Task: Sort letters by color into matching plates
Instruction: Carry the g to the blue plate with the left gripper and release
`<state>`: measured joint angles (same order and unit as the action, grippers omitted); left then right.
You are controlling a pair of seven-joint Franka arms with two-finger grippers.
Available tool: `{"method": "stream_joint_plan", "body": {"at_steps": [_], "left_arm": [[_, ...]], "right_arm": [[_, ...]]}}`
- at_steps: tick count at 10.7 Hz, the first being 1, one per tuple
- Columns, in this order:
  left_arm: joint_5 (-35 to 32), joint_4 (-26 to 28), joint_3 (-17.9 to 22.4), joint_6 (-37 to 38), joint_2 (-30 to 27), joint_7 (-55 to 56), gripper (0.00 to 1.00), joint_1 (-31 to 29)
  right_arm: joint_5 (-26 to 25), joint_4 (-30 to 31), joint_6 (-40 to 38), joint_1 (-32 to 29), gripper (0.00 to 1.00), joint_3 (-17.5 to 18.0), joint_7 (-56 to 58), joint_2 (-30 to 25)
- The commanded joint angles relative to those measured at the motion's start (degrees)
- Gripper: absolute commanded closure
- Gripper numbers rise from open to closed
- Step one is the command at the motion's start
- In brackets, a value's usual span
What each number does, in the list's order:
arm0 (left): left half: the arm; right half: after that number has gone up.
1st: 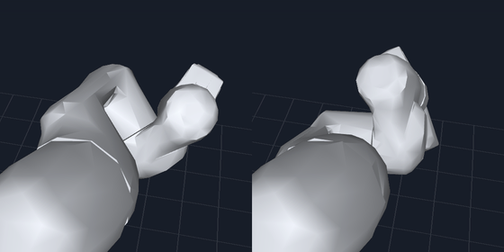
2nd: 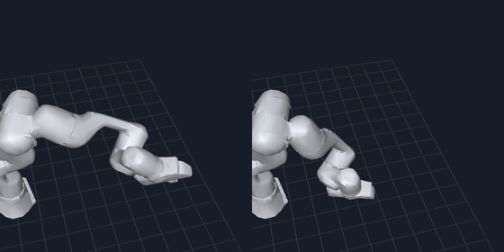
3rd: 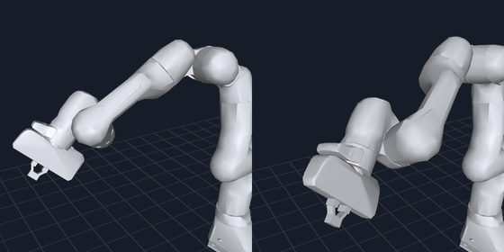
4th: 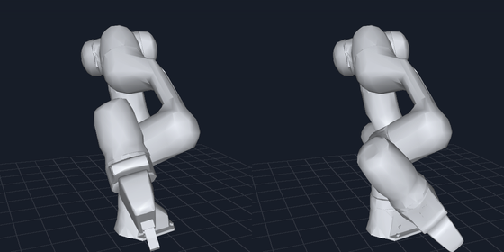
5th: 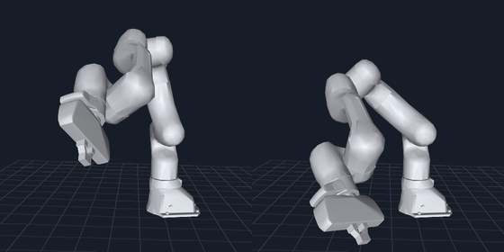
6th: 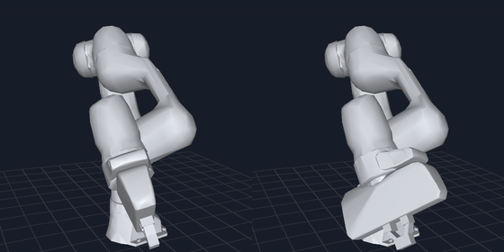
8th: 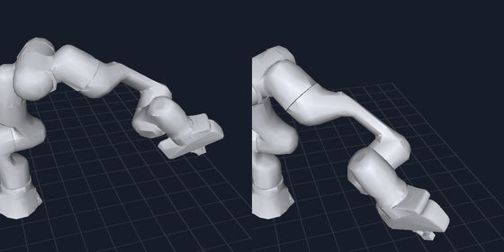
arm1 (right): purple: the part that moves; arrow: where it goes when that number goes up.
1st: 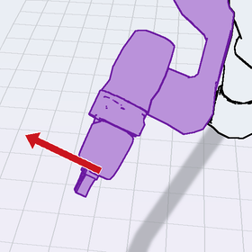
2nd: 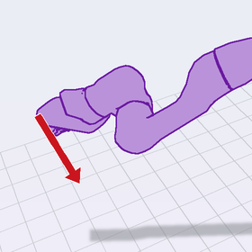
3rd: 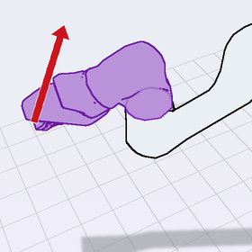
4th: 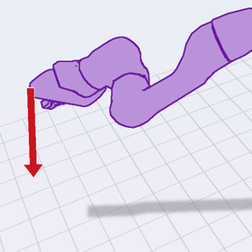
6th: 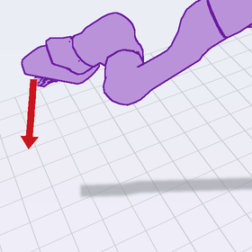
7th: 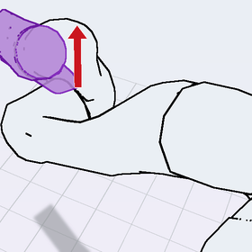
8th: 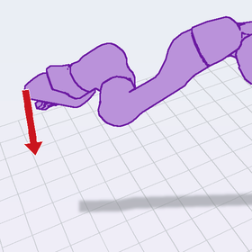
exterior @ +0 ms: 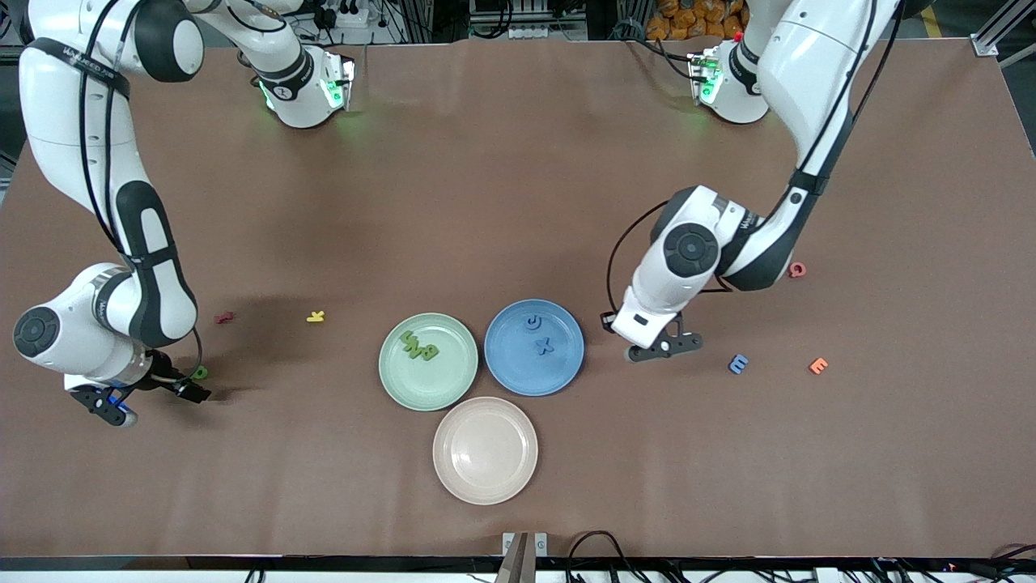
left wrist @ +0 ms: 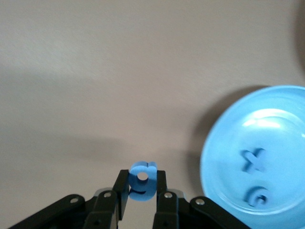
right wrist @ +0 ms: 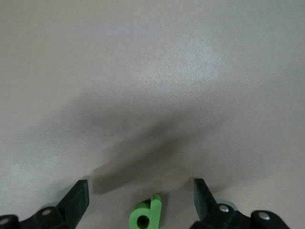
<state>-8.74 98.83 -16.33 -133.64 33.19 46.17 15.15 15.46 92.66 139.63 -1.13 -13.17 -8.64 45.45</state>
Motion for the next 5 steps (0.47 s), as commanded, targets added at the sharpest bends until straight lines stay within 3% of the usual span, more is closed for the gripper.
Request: {"method": "stream_joint_plan", "body": {"at_steps": [1, 5], "left_arm": [[-0.31, -2.67, -0.11, 1.1, 1.43, 7.16, 1.0, 4.08], [-0.4, -2.85, -0.11, 0.49, 2.66, 11.12, 1.0, 5.86]], "right_arm": [[0.71, 2.35, 0.73, -0.46, 0.16, 0.6, 0.12, -1.24], [0.8, 4.63, 0.73, -0.37, 0.16, 1.47, 0.03, -2.82]]}}
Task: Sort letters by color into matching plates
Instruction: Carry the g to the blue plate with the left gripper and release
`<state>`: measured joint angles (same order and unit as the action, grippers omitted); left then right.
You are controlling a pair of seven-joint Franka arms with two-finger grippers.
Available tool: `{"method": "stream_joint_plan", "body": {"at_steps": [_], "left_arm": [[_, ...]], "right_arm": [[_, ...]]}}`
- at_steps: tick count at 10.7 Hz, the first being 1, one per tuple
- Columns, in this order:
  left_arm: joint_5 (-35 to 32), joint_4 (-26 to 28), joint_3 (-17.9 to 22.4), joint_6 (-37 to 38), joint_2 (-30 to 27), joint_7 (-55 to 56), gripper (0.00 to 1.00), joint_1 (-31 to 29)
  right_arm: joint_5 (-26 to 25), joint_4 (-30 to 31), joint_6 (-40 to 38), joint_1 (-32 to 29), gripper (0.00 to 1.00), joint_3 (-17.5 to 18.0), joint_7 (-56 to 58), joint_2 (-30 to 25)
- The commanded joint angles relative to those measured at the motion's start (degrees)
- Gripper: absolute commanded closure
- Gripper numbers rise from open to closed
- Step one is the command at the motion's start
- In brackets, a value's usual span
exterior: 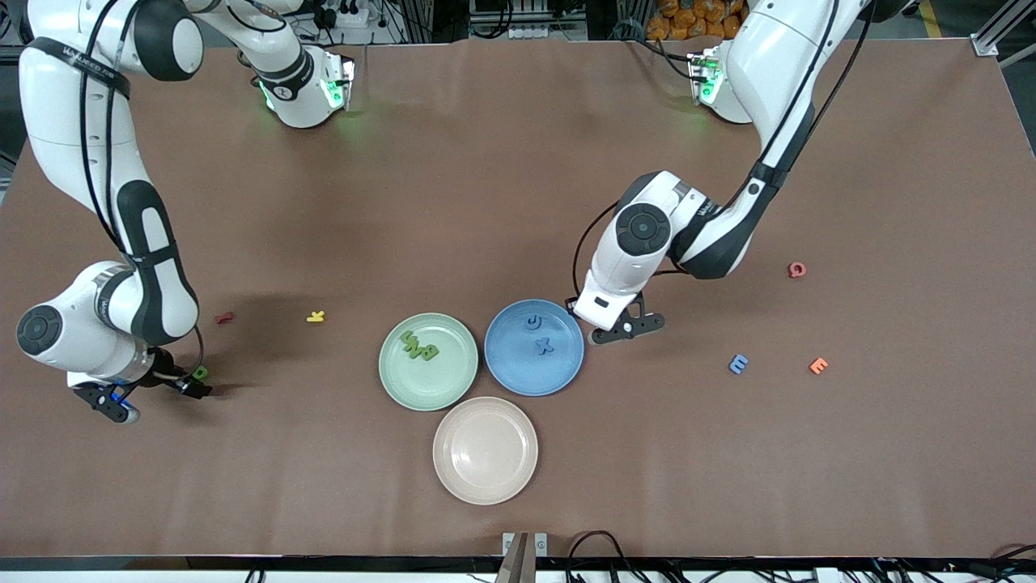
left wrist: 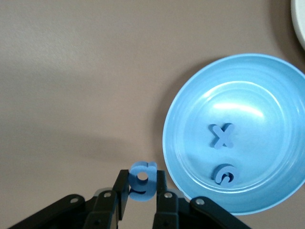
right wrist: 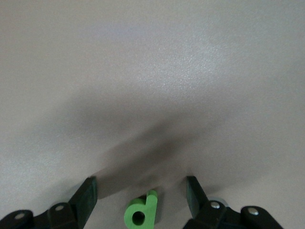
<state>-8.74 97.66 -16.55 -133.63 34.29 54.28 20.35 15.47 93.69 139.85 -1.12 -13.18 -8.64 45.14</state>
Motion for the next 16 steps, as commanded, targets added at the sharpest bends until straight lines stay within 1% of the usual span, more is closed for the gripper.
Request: {"method": "stream_joint_plan", "body": {"at_steps": [1, 4, 5, 7, 8, 9, 10, 11, 12, 13, 14, 15, 16], "left_arm": [[-0.4, -2.55, 0.11, -0.49, 2.44, 4.24, 1.0, 1.62], [-0.4, -2.73, 0.2, -4.44, 4.11, 7.92, 1.0, 3.28], [-0.49, -2.74, 0.2, -5.58, 4.55, 9.08, 1.0, 3.64], [-0.93, -2.74, 0.37, -6.73, 5.34, 10.66, 1.0, 4.87], [-1.02, -2.74, 0.38, -7.08, 5.43, 10.67, 1.0, 5.14], [-0.93, -2.74, 0.46, -7.26, 5.52, 11.1, 1.0, 5.14], [-1.02, -3.0, 0.72, -7.52, 6.04, 12.41, 0.84, 5.75], [-1.1, -3.78, 1.68, -8.4, 6.48, 13.56, 0.4, 7.06], [-1.1, -3.79, 2.65, -8.49, 6.57, 13.66, 0.07, 7.94], [-1.1, -3.79, 3.01, -8.49, 6.57, 13.66, 0.0, 8.13], [-1.97, -3.79, 3.27, -8.41, 6.4, 13.31, 0.0, 7.96], [-4.25, -3.27, 3.45, -8.41, 6.14, 12.96, 0.0, 7.34], [-5.75, -3.18, 3.45, -8.23, 6.14, 12.87, 0.0, 7.08]], "right_arm": [[0.79, 4.13, 0.51, -0.37, 0.16, 1.66, 0.03, -2.94], [0.79, 5.37, 0.51, -0.38, 0.16, 1.84, 0.03, -3.65], [0.79, 5.37, 0.51, -0.38, 0.2, 1.84, 0.03, -3.74], [0.7, 5.37, 0.51, -0.46, 0.34, 1.84, 0.29, -3.83], [0.7, 5.37, 0.51, -0.46, 0.44, 1.84, 1.25, -3.83], [0.7, 5.37, 0.51, -0.55, 0.51, 1.84, 2.21, -3.83], [0.7, 5.45, 0.51, -0.64, 0.55, 1.93, 2.31, -4.0], [0.7, 5.45, 0.43, -0.64, 0.6, 1.84, 2.31, -4.09], [0.7, 5.45, 0.43, -0.64, 0.65, 1.84, 3.27, -4.09], [0.7, 5.54, 0.43, -0.64, 0.71, 1.84, 5.98, -4.09], [0.7, 5.54, 0.43, -0.64, 0.74, 1.84, 6.18, -4.0], [0.7, 5.45, 0.51, -0.64, 0.8, 1.84, 6.18, -4.0], [0.7, 5.45, 0.43, -0.64, 0.84, 1.84, 6.27, -4.0]]}}
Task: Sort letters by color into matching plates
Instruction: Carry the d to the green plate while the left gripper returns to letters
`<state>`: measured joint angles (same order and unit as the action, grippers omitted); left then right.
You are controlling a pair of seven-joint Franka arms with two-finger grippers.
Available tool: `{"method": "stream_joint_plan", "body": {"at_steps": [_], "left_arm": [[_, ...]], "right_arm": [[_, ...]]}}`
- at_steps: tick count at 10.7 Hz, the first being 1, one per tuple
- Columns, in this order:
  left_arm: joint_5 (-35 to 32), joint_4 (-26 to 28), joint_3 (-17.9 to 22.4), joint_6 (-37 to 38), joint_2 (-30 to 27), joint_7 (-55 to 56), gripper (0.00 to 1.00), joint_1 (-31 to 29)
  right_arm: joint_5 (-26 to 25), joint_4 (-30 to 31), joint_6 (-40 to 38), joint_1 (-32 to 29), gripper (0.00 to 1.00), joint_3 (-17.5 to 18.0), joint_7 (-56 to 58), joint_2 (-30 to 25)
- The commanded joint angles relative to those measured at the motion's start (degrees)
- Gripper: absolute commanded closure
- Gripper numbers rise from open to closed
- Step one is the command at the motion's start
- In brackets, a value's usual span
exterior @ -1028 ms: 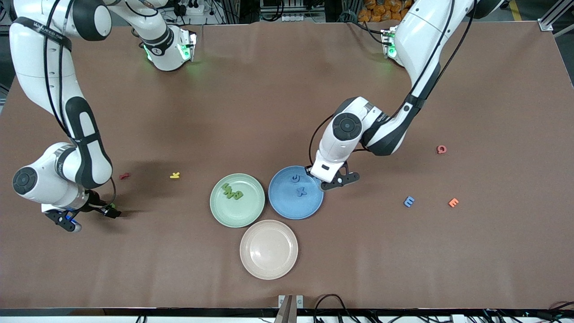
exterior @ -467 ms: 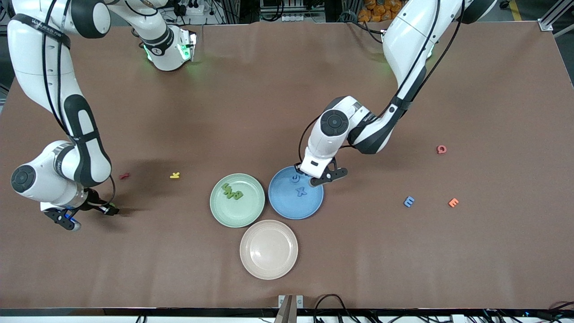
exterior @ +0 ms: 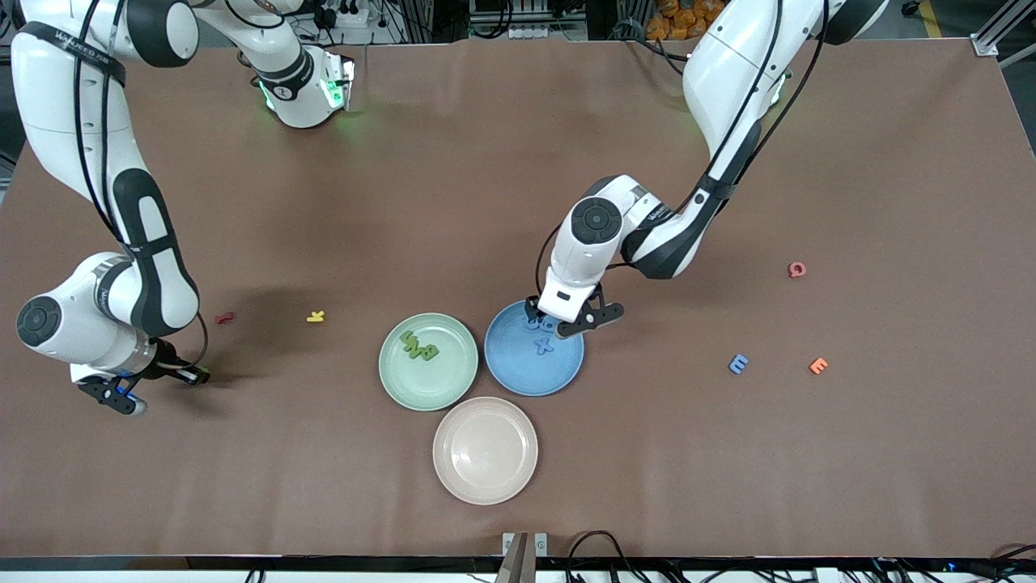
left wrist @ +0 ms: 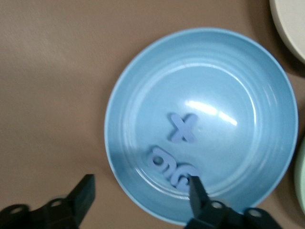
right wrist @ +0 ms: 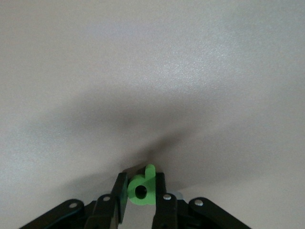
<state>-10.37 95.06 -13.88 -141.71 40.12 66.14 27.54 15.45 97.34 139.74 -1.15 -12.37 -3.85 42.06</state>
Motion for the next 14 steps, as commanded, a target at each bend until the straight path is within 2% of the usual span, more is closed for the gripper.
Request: {"method": "stream_joint_plan", "body": {"at_steps": [1, 4, 6, 10, 11, 14], "left_arm": [[-4.21, -0.41, 0.87, 0.11, 0.31, 0.75, 0.0, -0.47], [-4.22, 2.49, 0.79, 0.55, -1.26, -11.35, 0.0, -5.64], [-4.22, 2.5, 0.7, 4.58, -2.67, -15.4, 0.0, -7.75], [-3.86, 2.67, 0.26, 7.94, -4.17, -21.57, 0.0, -13.2], [-3.95, 3.8, 0.26, 7.94, -4.95, -26.19, 0.0, -15.56], [-3.95, 6.1, 0.0, 7.94, -6.63, -34.38, 0.0, -20.23]], "right_arm": [[0.46, 1.72, 0.53, -0.34, 0.87, 1.2, 1.74, -0.93], [-5.67, 0.49, 0.1, 0.45, 0.89, 2.7, 8.22, -1.37], [-10.86, -1.35, -0.17, 1.5, 0.89, 2.87, 9.91, -1.46], [-11.5, -6.53, -6.56, 5.19, 0.9, 3.67, 10.36, -1.46], [-11.41, -7.59, -8.32, 6.68, 0.91, 3.75, 10.18, -1.46], [-11.5, -9.18, -9.05, 8.61, 0.91, 7.7, 9.92, -1.63]]}}
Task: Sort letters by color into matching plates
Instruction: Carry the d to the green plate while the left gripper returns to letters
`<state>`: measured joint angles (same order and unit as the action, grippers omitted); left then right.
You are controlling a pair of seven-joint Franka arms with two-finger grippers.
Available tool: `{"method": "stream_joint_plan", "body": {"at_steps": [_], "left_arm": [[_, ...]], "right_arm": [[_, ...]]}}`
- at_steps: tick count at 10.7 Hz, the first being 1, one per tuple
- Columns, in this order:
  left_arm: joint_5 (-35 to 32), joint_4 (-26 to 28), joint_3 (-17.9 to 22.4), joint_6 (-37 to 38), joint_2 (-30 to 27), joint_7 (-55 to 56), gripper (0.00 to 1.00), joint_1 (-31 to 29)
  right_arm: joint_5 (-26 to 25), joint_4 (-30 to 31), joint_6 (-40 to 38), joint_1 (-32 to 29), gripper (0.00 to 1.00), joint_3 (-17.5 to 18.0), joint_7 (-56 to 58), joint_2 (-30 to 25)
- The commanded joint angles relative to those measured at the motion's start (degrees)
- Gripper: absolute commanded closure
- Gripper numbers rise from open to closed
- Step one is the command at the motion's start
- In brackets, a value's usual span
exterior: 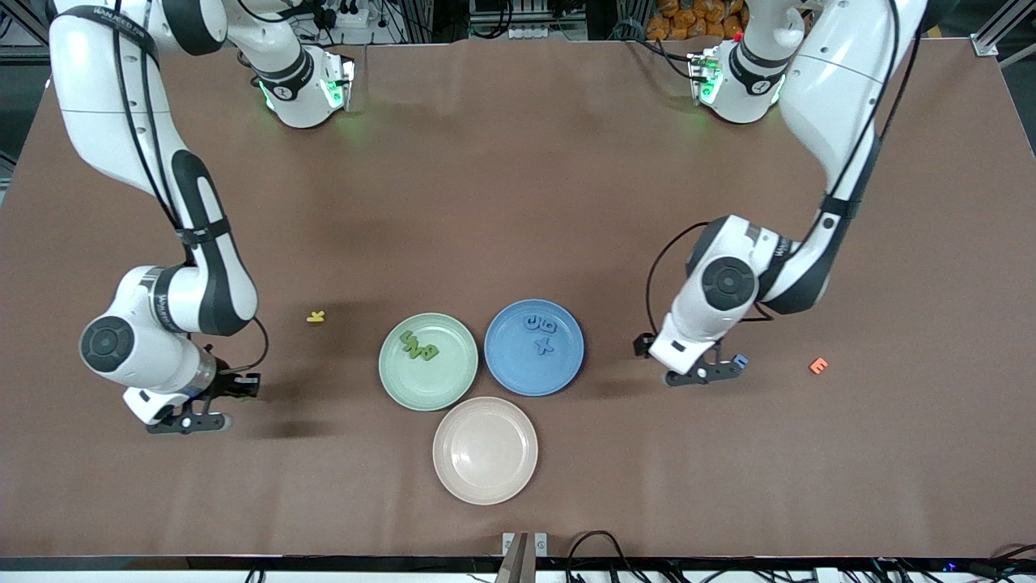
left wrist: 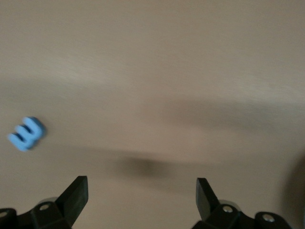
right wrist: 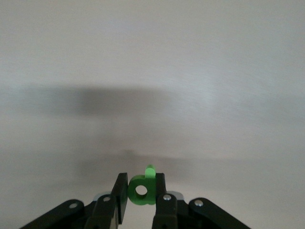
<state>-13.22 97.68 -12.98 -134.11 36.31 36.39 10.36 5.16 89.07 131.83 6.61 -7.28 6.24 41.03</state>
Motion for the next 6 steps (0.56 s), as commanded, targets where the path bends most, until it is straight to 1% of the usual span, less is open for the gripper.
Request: {"method": "stream_joint_plan", "body": {"at_steps": [1, 3, 6], "left_arm": [[-1.1, 4.0, -1.0, 0.34, -2.91, -7.1, 0.0, -4.37], [-1.1, 4.79, -1.0, 0.34, -3.35, -14.29, 0.0, -7.18], [-1.1, 5.15, -1.0, 0.34, -3.35, -23.09, 0.0, -9.3]], "right_arm": [[-1.12, -1.61, -1.31, 2.34, 0.91, 2.71, -0.09, -0.69], [-1.38, -2.66, -3.15, 6.11, 0.91, 2.71, -0.18, -0.6], [-1.47, -2.84, -3.16, 11.48, 0.91, 2.8, -0.09, -0.6]]}}
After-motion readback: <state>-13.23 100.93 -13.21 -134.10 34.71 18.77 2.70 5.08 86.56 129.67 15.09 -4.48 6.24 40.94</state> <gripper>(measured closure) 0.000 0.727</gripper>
